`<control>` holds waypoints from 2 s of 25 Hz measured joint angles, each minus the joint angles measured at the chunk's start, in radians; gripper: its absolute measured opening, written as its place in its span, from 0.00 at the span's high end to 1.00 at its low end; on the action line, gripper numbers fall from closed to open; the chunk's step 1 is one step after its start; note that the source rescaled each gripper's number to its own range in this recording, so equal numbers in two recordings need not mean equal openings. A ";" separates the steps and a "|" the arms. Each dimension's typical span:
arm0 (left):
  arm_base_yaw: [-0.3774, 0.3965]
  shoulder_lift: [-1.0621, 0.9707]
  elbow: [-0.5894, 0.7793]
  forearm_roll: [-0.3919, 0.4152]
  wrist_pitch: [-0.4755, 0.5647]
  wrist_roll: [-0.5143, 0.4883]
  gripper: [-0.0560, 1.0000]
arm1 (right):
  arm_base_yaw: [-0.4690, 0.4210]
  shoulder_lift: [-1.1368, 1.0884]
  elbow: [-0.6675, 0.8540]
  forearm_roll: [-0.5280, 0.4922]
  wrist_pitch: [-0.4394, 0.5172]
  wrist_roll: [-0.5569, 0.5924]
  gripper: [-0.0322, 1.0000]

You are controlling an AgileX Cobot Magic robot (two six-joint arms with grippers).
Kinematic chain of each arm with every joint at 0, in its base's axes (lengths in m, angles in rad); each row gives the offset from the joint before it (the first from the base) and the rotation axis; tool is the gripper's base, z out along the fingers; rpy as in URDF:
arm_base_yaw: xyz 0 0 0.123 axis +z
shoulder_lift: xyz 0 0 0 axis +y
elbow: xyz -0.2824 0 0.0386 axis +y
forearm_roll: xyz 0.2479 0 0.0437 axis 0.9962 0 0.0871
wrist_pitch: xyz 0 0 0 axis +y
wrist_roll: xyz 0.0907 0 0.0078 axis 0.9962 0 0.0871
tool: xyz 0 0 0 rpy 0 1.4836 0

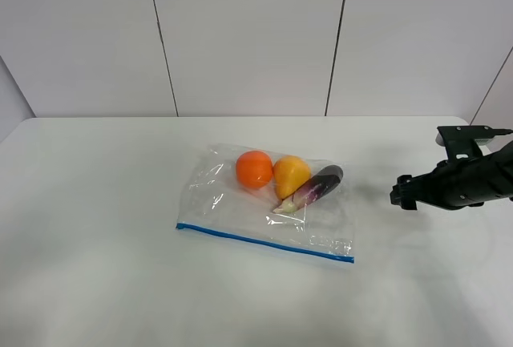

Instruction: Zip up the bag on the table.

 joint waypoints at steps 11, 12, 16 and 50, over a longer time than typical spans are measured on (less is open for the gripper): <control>0.000 0.000 0.000 -0.001 -0.001 0.000 0.19 | -0.021 -0.088 0.002 -0.562 0.070 0.572 0.05; 0.000 0.000 0.000 -0.001 -0.001 0.000 0.19 | -0.021 -0.103 0.002 -0.562 0.073 0.574 0.05; 0.000 0.000 0.000 -0.001 -0.001 0.000 0.19 | -0.021 -0.188 0.002 -0.565 0.109 0.578 0.05; 0.000 0.000 0.000 -0.001 -0.002 0.000 0.19 | -0.021 -1.233 0.003 -0.748 0.780 0.791 0.05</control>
